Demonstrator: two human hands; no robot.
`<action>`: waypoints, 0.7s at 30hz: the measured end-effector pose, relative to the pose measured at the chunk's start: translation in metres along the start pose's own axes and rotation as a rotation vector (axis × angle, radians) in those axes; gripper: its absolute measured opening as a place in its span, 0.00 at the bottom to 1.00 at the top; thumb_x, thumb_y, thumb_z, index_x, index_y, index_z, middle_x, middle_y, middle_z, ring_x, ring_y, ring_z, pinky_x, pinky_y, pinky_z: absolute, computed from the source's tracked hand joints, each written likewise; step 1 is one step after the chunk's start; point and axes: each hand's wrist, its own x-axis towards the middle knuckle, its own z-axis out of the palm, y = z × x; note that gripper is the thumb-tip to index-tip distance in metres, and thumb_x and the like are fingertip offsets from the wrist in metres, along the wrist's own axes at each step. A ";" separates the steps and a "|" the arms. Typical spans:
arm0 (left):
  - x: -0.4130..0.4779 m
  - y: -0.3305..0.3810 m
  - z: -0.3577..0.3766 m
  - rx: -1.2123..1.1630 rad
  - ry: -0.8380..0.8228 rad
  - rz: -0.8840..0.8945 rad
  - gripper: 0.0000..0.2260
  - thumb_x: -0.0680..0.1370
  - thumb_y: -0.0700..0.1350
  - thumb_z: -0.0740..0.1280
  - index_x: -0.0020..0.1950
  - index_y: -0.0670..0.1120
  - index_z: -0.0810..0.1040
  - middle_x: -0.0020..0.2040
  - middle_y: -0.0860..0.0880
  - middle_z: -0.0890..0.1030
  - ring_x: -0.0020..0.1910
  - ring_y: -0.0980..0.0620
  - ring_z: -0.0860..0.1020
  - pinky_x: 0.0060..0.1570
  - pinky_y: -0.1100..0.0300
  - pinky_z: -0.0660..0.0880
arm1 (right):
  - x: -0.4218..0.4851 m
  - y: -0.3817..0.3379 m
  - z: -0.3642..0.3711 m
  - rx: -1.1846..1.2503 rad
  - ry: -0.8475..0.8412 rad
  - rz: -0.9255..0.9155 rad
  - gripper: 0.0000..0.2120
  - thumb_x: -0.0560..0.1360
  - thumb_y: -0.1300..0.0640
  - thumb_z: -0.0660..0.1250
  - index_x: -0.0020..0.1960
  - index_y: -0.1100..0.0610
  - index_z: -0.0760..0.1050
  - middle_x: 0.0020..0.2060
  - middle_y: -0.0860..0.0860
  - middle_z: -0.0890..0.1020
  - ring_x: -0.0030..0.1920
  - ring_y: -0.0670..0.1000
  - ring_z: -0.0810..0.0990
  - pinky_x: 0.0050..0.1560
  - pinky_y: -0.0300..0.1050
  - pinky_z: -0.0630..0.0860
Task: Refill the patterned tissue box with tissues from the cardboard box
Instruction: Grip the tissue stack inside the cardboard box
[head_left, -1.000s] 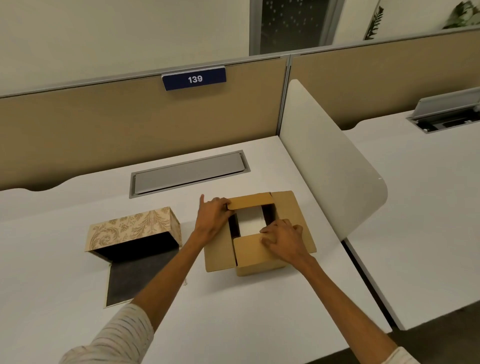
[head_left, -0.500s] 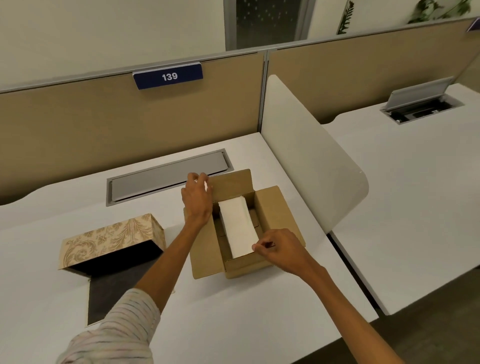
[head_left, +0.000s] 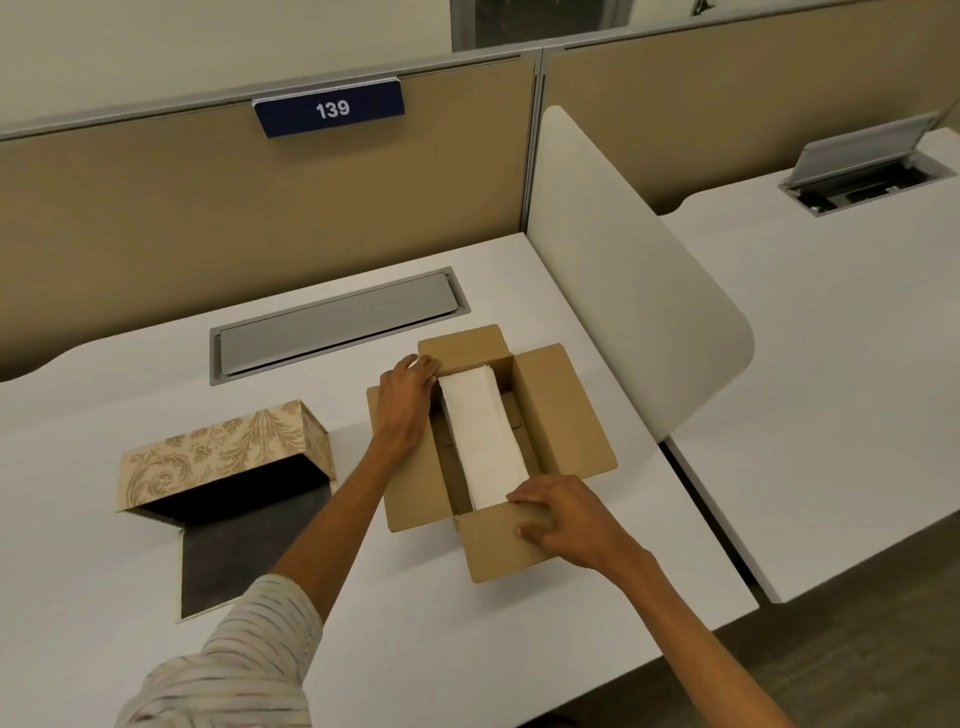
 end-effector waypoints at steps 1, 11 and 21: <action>0.000 0.000 0.001 0.000 -0.002 0.019 0.15 0.83 0.42 0.59 0.70 0.44 0.74 0.70 0.42 0.75 0.69 0.40 0.73 0.71 0.45 0.70 | 0.000 0.001 0.001 0.003 0.011 0.000 0.21 0.72 0.50 0.71 0.64 0.50 0.76 0.62 0.46 0.79 0.62 0.47 0.74 0.62 0.36 0.62; -0.003 0.004 0.001 -0.095 0.047 0.004 0.12 0.82 0.38 0.59 0.59 0.39 0.81 0.56 0.40 0.83 0.55 0.42 0.80 0.59 0.54 0.76 | 0.004 0.010 0.020 0.034 0.153 -0.002 0.15 0.72 0.55 0.72 0.58 0.48 0.81 0.56 0.46 0.82 0.57 0.46 0.76 0.60 0.36 0.65; -0.007 0.010 -0.001 -0.045 -0.015 -0.026 0.12 0.77 0.29 0.58 0.46 0.37 0.80 0.43 0.38 0.82 0.43 0.42 0.79 0.46 0.50 0.79 | 0.012 0.009 0.025 0.110 0.277 -0.019 0.07 0.71 0.61 0.73 0.46 0.51 0.85 0.41 0.46 0.86 0.44 0.40 0.76 0.48 0.26 0.68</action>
